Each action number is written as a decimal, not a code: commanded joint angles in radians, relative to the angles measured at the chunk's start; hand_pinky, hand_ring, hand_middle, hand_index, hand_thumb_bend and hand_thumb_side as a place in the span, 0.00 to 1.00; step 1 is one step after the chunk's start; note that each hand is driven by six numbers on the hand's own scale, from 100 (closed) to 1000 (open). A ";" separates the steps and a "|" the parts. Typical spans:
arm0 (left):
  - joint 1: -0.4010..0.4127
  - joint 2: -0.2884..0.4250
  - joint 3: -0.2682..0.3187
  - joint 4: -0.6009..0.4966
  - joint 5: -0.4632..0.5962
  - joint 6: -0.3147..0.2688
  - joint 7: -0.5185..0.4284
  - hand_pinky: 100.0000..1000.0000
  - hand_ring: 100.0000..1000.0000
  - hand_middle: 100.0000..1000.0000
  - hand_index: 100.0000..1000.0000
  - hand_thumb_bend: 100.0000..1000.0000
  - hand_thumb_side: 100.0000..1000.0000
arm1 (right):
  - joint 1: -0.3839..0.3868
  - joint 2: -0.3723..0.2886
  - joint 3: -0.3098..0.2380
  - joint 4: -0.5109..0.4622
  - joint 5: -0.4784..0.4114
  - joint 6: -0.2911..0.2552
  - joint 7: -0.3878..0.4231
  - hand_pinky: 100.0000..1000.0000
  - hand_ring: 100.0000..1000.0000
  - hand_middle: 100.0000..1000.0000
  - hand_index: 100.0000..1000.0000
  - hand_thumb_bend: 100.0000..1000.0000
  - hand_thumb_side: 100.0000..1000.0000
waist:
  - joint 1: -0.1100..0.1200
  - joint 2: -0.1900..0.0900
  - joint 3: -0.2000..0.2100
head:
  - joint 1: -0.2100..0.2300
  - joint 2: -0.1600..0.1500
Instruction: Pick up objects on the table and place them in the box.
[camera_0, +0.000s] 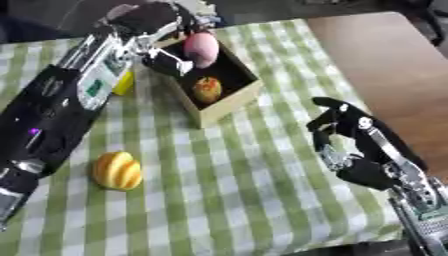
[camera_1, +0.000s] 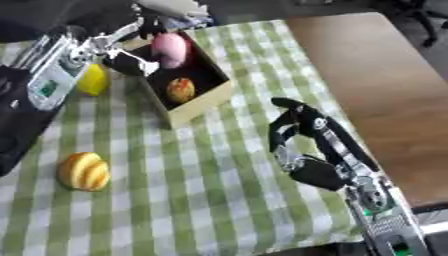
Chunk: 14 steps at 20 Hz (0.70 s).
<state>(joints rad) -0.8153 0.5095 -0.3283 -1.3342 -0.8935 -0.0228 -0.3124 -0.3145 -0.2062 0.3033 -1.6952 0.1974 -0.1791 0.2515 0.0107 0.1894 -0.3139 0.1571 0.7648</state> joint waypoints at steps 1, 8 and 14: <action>-0.008 0.018 0.003 -0.004 -0.014 -0.005 0.050 0.70 0.70 0.75 0.84 0.36 0.39 | -0.015 -0.002 -0.004 -0.009 -0.004 -0.002 0.002 0.54 0.69 0.53 0.90 0.00 0.35 | 0.008 -0.007 0.002 | -0.004 -0.006; 0.060 0.139 -0.013 -0.143 0.078 -0.041 0.023 0.65 0.53 0.57 0.73 0.21 0.18 | -0.015 -0.012 -0.017 -0.007 0.007 0.001 -0.007 0.54 0.69 0.53 0.90 0.00 0.35 | 0.014 -0.008 0.030 | -0.033 -0.015; 0.183 0.282 -0.088 -0.287 0.167 -0.128 -0.064 0.67 0.55 0.58 0.73 0.25 0.20 | -0.014 -0.027 -0.021 -0.004 0.015 0.001 -0.006 0.54 0.69 0.53 0.90 0.00 0.35 | 0.025 -0.008 0.062 | -0.063 -0.018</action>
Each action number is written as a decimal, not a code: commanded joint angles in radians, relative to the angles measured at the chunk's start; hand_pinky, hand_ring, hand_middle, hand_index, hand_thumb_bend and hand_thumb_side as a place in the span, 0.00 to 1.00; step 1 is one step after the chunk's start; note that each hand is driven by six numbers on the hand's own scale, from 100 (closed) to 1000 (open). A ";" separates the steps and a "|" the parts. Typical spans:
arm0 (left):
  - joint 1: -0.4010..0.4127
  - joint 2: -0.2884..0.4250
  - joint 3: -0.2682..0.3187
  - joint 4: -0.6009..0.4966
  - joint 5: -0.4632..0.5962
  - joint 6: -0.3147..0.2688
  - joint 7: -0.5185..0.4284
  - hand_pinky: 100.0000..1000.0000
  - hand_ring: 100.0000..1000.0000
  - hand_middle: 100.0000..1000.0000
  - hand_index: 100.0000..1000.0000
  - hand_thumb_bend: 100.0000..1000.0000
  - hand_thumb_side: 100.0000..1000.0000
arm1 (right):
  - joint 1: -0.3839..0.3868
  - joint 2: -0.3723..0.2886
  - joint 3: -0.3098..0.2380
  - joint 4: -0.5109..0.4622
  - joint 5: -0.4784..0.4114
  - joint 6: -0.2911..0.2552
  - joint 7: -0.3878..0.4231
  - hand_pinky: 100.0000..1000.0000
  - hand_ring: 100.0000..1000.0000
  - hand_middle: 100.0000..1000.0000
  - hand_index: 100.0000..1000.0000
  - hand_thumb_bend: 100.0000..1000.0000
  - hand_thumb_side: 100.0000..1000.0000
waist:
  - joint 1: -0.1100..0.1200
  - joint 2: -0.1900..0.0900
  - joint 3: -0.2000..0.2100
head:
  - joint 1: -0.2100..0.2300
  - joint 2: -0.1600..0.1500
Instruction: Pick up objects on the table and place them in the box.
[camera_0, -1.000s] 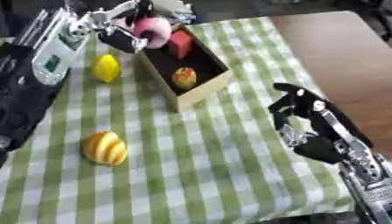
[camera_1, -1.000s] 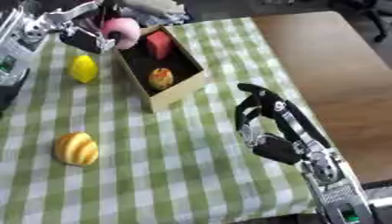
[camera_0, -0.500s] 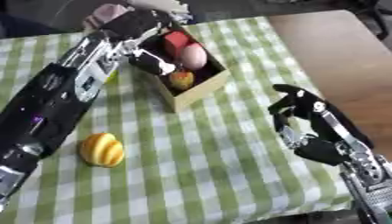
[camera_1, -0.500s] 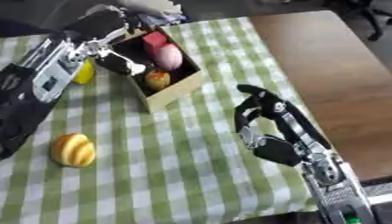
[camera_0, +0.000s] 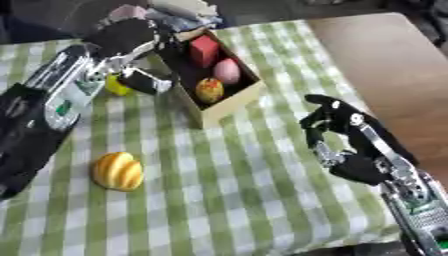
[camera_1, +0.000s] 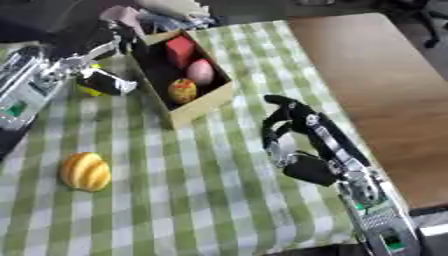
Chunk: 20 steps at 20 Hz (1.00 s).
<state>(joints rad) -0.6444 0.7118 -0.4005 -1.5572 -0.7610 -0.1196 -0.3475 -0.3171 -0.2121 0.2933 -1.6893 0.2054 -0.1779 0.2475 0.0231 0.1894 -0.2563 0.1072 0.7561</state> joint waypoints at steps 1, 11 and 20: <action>0.036 0.103 -0.018 -0.088 0.047 -0.046 -0.043 0.67 0.55 0.59 0.74 0.27 0.22 | -0.012 -0.022 -0.012 -0.010 0.009 0.000 -0.003 0.54 0.69 0.53 0.90 0.00 0.35 | 0.013 -0.008 0.009 | -0.016 -0.008; 0.262 0.293 -0.009 -0.263 0.068 -0.075 -0.183 0.70 0.64 0.69 0.80 0.39 0.37 | -0.019 -0.027 -0.006 -0.011 0.014 -0.001 0.010 0.54 0.70 0.53 0.90 0.00 0.35 | 0.011 0.002 0.033 | -0.027 -0.015; 0.385 0.277 0.065 -0.361 -0.013 -0.031 -0.308 0.62 0.50 0.53 0.66 0.40 0.07 | -0.020 -0.021 -0.001 -0.009 0.013 -0.002 0.017 0.54 0.70 0.53 0.90 0.00 0.35 | 0.009 -0.001 0.022 | -0.015 -0.010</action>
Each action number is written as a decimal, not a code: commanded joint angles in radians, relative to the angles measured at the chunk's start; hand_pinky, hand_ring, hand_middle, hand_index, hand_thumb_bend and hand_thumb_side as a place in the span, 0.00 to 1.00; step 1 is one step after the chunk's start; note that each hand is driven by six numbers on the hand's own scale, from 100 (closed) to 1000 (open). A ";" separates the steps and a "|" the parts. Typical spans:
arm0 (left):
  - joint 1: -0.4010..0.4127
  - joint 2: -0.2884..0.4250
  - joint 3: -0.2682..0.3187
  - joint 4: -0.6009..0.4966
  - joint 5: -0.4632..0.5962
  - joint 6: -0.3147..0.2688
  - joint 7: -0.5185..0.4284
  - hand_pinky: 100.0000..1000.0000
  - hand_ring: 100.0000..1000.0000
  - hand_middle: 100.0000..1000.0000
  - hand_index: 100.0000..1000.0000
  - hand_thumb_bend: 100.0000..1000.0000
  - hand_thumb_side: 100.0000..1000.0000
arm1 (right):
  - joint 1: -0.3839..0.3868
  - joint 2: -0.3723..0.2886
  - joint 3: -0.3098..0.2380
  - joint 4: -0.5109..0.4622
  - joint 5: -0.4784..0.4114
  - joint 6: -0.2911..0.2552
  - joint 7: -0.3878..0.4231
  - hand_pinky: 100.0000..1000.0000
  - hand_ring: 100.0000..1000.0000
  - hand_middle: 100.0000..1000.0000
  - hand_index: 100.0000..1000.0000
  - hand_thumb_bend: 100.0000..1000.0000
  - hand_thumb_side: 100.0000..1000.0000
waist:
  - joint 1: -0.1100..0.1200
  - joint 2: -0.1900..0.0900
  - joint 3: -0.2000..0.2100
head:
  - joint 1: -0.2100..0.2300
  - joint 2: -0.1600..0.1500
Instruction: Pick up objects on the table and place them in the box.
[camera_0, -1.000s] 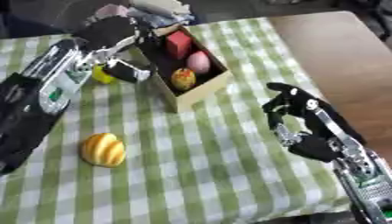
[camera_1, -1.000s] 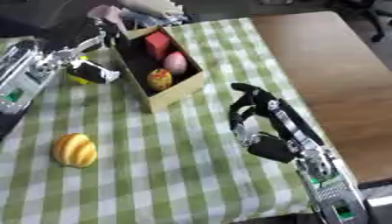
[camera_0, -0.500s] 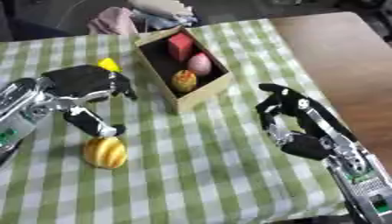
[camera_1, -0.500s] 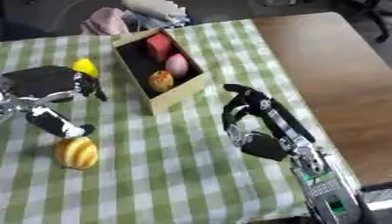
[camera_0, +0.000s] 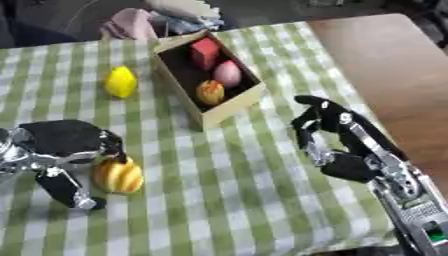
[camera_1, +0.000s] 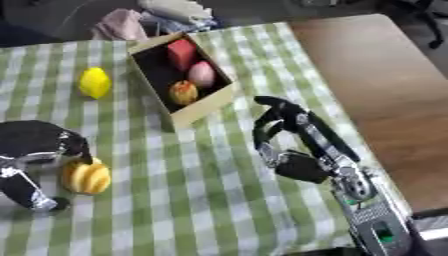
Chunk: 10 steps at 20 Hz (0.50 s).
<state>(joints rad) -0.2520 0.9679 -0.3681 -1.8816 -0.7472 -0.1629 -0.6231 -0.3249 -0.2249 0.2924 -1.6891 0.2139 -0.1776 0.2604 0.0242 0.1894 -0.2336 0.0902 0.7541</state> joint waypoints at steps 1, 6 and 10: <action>-0.012 0.017 0.039 -0.049 -0.041 0.018 -0.042 0.61 0.49 0.52 0.65 0.40 0.05 | -0.012 -0.008 0.000 -0.009 0.005 -0.003 0.004 0.54 0.70 0.53 0.90 0.00 0.35 | 0.008 -0.001 -0.001 | 0.001 -0.008; -0.034 0.000 0.064 -0.093 -0.085 0.049 -0.003 0.50 0.36 0.39 0.50 0.32 0.04 | -0.012 -0.008 -0.002 -0.008 0.005 -0.003 0.003 0.54 0.70 0.53 0.90 0.00 0.35 | 0.007 -0.002 -0.001 | -0.001 -0.008; -0.035 -0.007 0.055 -0.085 -0.082 0.064 0.047 0.53 0.40 0.42 0.55 0.34 0.07 | -0.012 -0.008 -0.002 -0.008 0.006 -0.003 0.003 0.54 0.70 0.53 0.90 0.00 0.34 | 0.007 -0.002 -0.003 | -0.002 -0.008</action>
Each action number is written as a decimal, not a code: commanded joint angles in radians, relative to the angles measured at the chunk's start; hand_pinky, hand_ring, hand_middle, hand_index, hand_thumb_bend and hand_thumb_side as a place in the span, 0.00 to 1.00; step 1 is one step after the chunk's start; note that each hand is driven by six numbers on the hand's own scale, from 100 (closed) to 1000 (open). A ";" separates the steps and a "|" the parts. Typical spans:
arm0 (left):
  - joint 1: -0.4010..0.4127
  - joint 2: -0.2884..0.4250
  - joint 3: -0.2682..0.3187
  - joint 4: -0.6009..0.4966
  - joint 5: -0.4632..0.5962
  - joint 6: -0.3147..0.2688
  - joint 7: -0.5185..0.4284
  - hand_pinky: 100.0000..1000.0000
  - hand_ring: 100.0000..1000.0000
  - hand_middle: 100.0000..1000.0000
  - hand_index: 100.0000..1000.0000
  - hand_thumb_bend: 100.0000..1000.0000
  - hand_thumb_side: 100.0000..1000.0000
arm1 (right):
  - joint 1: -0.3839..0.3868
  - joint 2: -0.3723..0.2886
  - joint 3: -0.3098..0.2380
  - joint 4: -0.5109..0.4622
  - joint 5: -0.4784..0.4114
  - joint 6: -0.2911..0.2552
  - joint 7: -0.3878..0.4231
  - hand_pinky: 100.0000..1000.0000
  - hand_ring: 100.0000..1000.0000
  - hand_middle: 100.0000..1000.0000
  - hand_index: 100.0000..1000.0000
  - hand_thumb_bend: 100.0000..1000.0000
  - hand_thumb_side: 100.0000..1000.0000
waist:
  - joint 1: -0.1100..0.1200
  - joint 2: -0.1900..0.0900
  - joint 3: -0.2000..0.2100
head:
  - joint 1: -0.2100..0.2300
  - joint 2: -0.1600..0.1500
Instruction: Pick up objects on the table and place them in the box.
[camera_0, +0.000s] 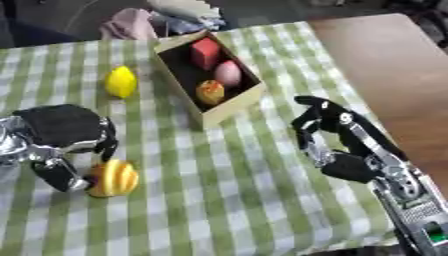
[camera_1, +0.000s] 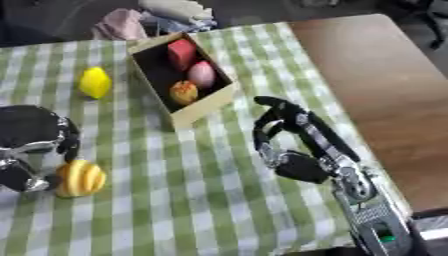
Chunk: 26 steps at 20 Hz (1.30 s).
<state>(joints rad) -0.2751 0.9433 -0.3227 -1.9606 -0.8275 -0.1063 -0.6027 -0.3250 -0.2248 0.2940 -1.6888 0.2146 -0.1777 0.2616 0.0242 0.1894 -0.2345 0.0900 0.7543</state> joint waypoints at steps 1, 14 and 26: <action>-0.007 0.020 -0.001 0.009 0.002 0.004 0.025 0.56 0.43 0.45 0.58 0.36 0.07 | -0.013 -0.008 -0.003 -0.008 0.006 -0.003 0.003 0.54 0.70 0.53 0.90 0.00 0.34 | 0.008 -0.001 -0.004 | 0.000 -0.009; -0.020 -0.028 -0.004 0.095 -0.054 -0.016 -0.061 0.60 0.51 0.56 0.68 0.39 0.06 | -0.014 -0.007 -0.004 -0.006 0.007 -0.003 0.004 0.54 0.70 0.53 0.91 0.00 0.34 | 0.005 -0.003 -0.004 | -0.005 -0.009; -0.058 -0.050 0.006 0.113 -0.007 0.030 0.117 0.44 0.29 0.31 0.44 0.12 0.06 | -0.012 -0.007 -0.005 -0.005 0.007 -0.001 0.002 0.54 0.70 0.53 0.90 0.00 0.34 | 0.000 -0.004 -0.005 | -0.010 -0.008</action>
<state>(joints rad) -0.3195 0.8555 -0.3393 -1.8273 -0.8524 -0.0821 -0.5058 -0.3257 -0.2245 0.2940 -1.6833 0.2181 -0.1773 0.2642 0.0239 0.1894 -0.2396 0.0842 0.7543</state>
